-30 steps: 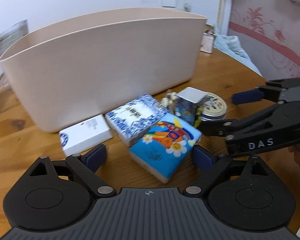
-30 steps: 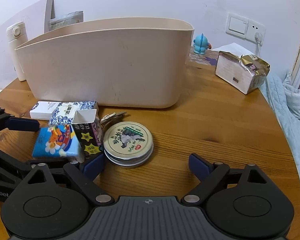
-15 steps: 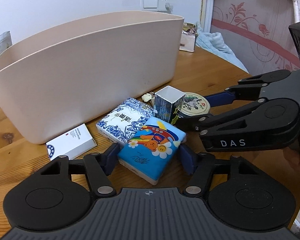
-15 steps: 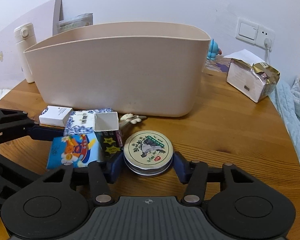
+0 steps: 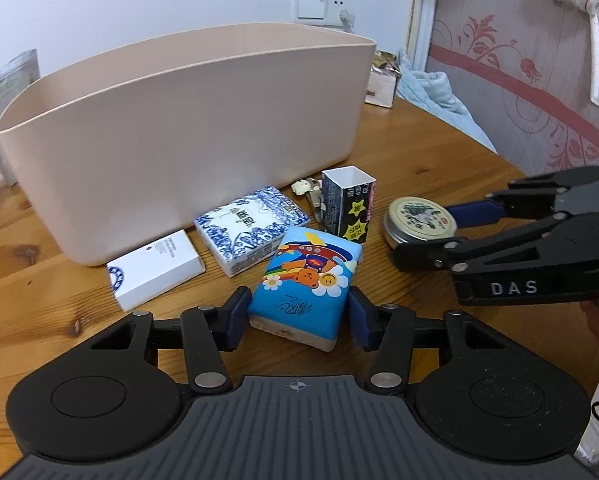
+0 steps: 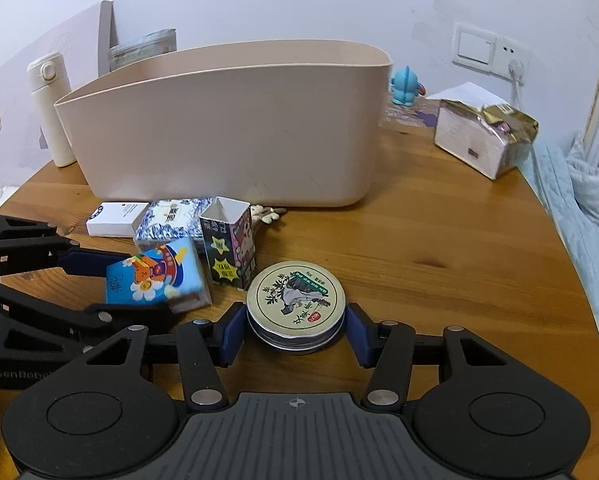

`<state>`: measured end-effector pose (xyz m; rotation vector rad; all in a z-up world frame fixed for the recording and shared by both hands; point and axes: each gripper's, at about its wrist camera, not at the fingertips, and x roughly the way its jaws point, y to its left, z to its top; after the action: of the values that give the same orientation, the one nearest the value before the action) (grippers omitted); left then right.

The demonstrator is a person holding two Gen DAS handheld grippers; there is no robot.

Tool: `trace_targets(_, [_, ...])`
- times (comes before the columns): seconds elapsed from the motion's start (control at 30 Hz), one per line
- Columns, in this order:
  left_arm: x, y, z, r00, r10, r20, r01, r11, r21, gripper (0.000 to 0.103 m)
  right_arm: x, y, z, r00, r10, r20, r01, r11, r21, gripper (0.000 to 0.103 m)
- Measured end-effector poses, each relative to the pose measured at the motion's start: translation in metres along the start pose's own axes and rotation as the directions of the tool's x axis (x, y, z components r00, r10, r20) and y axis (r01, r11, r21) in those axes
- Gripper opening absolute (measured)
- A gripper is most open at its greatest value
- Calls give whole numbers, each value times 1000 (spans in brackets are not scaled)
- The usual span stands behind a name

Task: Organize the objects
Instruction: 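Grasp the blue cartoon tissue pack with the left tool while the right tool grasps the round tin, then lift the tissue pack with the left tool while the right tool carries the tin over the bin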

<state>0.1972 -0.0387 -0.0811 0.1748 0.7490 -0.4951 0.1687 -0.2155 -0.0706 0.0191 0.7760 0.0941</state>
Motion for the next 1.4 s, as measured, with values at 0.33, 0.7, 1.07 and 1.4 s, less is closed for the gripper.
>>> trace_targets(0.33, [-27,9,-5,1000,3,29,-2,1000,-27,51,-23,4,0,999,-13,41,13,1000,6,51])
trace_targets(0.7, [-71,33,3,994,83,72,-76,993,-89,51,-54,-3,13,991,-62,123,61,998,11,51])
trace_targets(1.07, [-118,47,30,971,146,192,-132,988,-84,51,-81,3,35,974,-76,215,80,997,-11,51])
trace_targets(1.4, [-124,62,66,952,201,232,-186,979,-85,51,-83,10,66,960,-77,270,89,996,-30,51])
